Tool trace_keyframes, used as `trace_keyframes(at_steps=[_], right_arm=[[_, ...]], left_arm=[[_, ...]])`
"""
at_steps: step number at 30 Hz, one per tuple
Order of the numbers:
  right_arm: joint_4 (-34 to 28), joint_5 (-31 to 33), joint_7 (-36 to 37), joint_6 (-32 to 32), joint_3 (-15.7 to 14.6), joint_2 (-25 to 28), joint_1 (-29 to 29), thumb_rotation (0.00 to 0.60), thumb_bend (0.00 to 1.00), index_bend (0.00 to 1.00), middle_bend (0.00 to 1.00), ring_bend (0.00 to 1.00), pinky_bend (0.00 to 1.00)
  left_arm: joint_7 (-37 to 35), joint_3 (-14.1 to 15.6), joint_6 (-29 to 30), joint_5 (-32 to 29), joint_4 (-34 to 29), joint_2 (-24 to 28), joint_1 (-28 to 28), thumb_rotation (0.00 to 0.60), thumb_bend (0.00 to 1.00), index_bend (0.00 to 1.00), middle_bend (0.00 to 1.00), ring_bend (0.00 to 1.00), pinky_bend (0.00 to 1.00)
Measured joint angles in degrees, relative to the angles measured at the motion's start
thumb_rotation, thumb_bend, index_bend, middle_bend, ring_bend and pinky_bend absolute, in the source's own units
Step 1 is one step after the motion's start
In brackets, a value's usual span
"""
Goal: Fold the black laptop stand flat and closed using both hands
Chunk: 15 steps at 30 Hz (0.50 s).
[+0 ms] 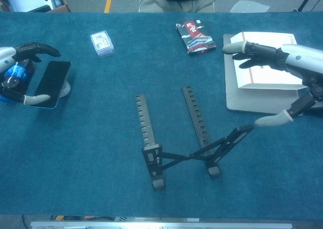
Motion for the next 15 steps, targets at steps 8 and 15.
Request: trace_keyframes(at_steps=[8,15], right_arm=[[0.1,-1.3,0.9,-0.1,-0.2,-0.6,0.3,0.600,0.00,0.00,0.04,0.00,0.10],[0.3,-1.4,0.7,-1.4,0.0,-2.3,1.1,0.600,0.00,0.00,0.04,0.00,0.10]], left_arm=[[0.2,-0.7,0.5,0.1,-0.2,0.4,1.2,0.507,0.20,0.15,0.12,0.06,0.20],[-0.5,-0.9,1.0,0.5,-0.2,1.2,2.2,0.512,0.20,0.15,0.12,0.06,0.20]])
